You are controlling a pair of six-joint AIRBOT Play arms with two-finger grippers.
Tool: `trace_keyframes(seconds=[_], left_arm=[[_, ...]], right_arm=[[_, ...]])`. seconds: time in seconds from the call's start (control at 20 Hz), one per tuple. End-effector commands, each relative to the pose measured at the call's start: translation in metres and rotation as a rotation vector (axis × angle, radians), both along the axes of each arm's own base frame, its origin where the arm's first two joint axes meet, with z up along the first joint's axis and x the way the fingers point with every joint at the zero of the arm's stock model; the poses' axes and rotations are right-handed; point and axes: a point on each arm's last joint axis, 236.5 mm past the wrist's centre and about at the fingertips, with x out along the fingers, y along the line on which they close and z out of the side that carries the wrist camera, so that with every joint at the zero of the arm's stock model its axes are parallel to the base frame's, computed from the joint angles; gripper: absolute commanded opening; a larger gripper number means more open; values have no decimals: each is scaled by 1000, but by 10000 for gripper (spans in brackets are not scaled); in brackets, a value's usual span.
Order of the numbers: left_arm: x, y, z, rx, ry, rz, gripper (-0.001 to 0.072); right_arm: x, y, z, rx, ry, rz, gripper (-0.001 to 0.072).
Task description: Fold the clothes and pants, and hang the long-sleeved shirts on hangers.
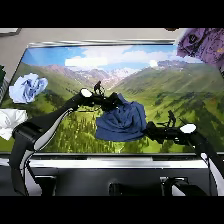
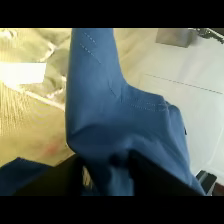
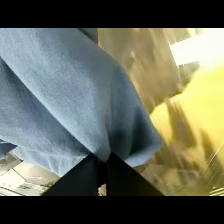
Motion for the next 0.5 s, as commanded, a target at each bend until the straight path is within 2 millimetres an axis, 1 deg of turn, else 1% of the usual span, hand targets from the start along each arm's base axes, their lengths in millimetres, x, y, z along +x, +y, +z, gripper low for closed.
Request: trace_keyframes(seconds=[0.0, 0.05, 0.15, 0.2, 0.25, 0.3, 0.35, 0.4, 0.45], left_arm=[[13, 1, 2, -23, -8, 57, 113], [17, 2, 6, -32, -12, 66, 18], [30, 7, 21, -45, -54, 66, 16], [35, 8, 34, -53, -93, 40, 15], [40, 11, 50, -58, -134, 6, 13], [45, 17, 65, -44, -178, -23, 13], [51, 28, 83, -12, -232, -51, 12], [58, 41, 103, 25, -280, -56, 12], [66, 57, 127, 66, -339, -49, 13]], right_arm=[[-3, 2, 1, 4, -1, 23, 31], [-3, 3, 2, 1, -12, 34, 31], [1, 1, 9, -12, -56, 43, 31], [5, 0, 17, -22, -96, 57, 31], [11, -2, 29, -43, -147, 76, 31], [20, -4, 46, -66, -207, 98, 31], [31, -9, 70, -106, -284, 125, 31], [43, -13, 97, -149, -367, 145, 31], [56, -19, 133, -199, -467, 158, 31]])
